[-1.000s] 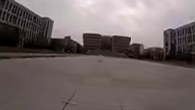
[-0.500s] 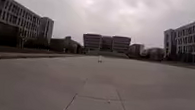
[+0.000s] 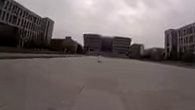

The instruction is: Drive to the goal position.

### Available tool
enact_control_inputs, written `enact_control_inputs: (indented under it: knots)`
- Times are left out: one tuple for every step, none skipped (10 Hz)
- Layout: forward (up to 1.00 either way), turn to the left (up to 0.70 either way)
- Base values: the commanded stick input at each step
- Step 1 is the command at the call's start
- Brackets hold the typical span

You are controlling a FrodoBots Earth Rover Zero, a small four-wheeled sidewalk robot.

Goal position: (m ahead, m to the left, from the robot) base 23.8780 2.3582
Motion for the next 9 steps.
enact_control_inputs:
  knots:
    - [1.0, 0.0]
    - [1.0, 0.0]
    - [1.0, 0.0]
    - [1.0, 0.0]
    - [1.0, 0.0]
    - [1.0, 0.0]
    - [1.0, 0.0]
    - [1.0, 0.0]
    - [1.0, 0.0]
